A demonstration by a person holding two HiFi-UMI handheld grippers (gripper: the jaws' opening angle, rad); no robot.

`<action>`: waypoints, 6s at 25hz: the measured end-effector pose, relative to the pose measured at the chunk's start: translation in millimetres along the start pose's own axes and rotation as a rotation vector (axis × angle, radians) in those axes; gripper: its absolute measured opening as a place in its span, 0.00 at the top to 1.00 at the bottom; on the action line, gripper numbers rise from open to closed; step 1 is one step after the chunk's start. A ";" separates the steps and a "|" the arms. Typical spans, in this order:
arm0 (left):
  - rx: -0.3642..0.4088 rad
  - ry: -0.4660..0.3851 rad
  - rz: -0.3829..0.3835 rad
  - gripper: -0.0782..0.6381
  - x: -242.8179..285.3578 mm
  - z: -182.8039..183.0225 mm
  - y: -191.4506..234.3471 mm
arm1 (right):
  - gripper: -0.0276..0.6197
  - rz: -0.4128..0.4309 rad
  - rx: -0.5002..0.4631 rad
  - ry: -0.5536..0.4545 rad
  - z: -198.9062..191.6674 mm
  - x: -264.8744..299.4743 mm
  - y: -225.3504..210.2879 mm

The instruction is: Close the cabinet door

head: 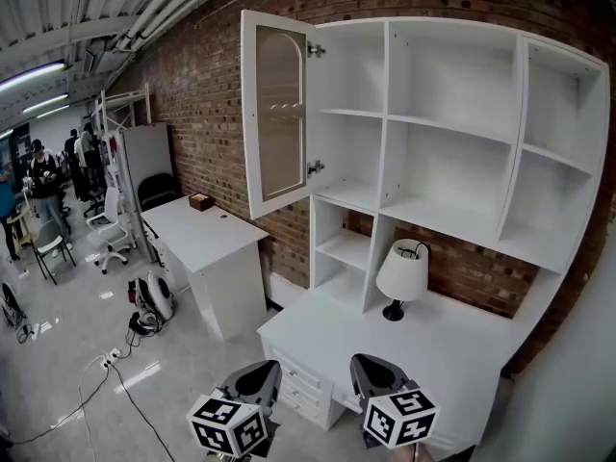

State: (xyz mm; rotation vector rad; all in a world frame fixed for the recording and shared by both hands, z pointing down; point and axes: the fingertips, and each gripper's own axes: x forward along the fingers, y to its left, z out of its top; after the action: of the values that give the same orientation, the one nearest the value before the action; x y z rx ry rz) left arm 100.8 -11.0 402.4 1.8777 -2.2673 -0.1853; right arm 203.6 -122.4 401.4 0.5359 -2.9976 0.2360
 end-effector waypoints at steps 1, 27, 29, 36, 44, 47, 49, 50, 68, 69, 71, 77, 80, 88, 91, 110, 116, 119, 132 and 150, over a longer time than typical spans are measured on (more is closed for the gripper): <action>0.000 -0.001 -0.001 0.88 -1.9 1.3 6.6 | 0.92 -0.001 0.001 -0.002 0.1 4.5 4.8; -0.009 -0.002 -0.090 0.88 -20.5 21.9 158.6 | 0.92 -0.070 -0.010 -0.012 -5.8 122.2 110.1; -0.012 0.001 -0.086 0.88 -19.4 21.6 166.8 | 0.92 -0.066 -0.010 -0.006 -6.9 130.4 112.9; -0.022 0.015 -0.066 0.88 -1.1 20.0 192.2 | 0.92 -0.046 -0.009 0.011 -8.4 166.4 108.2; -0.010 0.010 -0.029 0.88 47.4 37.8 234.4 | 0.92 -0.014 0.001 0.004 6.9 235.4 85.4; -0.011 0.007 -0.025 0.88 77.2 46.3 244.2 | 0.92 -0.002 -0.003 0.007 15.4 263.2 68.8; -0.013 0.007 -0.021 0.88 95.1 50.0 251.1 | 0.92 0.001 -0.001 0.007 20.6 280.2 57.3; -0.013 0.007 -0.019 0.88 103.9 52.3 254.9 | 0.92 0.003 0.001 0.004 23.9 288.8 51.6; 0.023 -0.024 0.025 0.88 212.6 91.5 292.8 | 0.92 0.041 -0.002 -0.027 61.1 386.8 -15.4; 0.026 -0.025 0.024 0.88 215.4 94.0 293.7 | 0.92 0.043 0.000 -0.033 64.4 390.0 -15.9; 0.028 -0.023 0.021 0.88 220.7 97.2 296.8 | 0.91 0.048 0.000 -0.044 69.9 396.6 -14.6; 0.028 -0.020 -0.016 0.88 233.1 102.7 308.1 | 0.91 0.057 -0.010 -0.063 79.9 418.6 -5.9; 0.031 -0.009 -0.039 0.88 237.5 104.0 318.0 | 0.77 0.046 -0.005 -0.066 85.8 435.6 -1.0; 0.043 0.027 -0.124 0.88 251.7 115.0 355.4 | 0.66 -0.012 -0.028 -0.092 114.8 494.4 19.1; 0.048 0.032 -0.160 0.88 258.6 119.2 368.4 | 0.63 -0.055 -0.044 -0.103 122.4 512.2 19.7; 0.058 0.090 -0.413 0.88 305.4 113.2 397.5 | 0.64 -0.346 -0.120 -0.162 139.1 544.1 5.6; 0.057 0.099 -0.504 0.88 311.5 111.5 383.4 | 0.67 -0.419 -0.105 -0.166 138.0 520.6 -2.4; 0.058 0.109 -0.553 0.88 310.4 110.4 370.6 | 0.72 -0.461 -0.097 -0.162 139.0 507.6 -7.0; 0.087 0.114 -0.627 0.88 292.1 112.0 349.8 | 0.74 -0.539 -0.054 -0.156 138.0 472.7 -22.1; 0.099 0.143 -0.686 0.88 300.8 93.9 315.3 | 0.81 -0.666 -0.050 -0.160 141.6 410.1 -81.8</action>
State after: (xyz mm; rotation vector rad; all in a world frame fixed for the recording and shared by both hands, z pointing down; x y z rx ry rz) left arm -276.0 -249.1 399.7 2.5557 -1.4894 -0.0278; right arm -159.4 -360.0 319.4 1.5459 -2.7485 0.0649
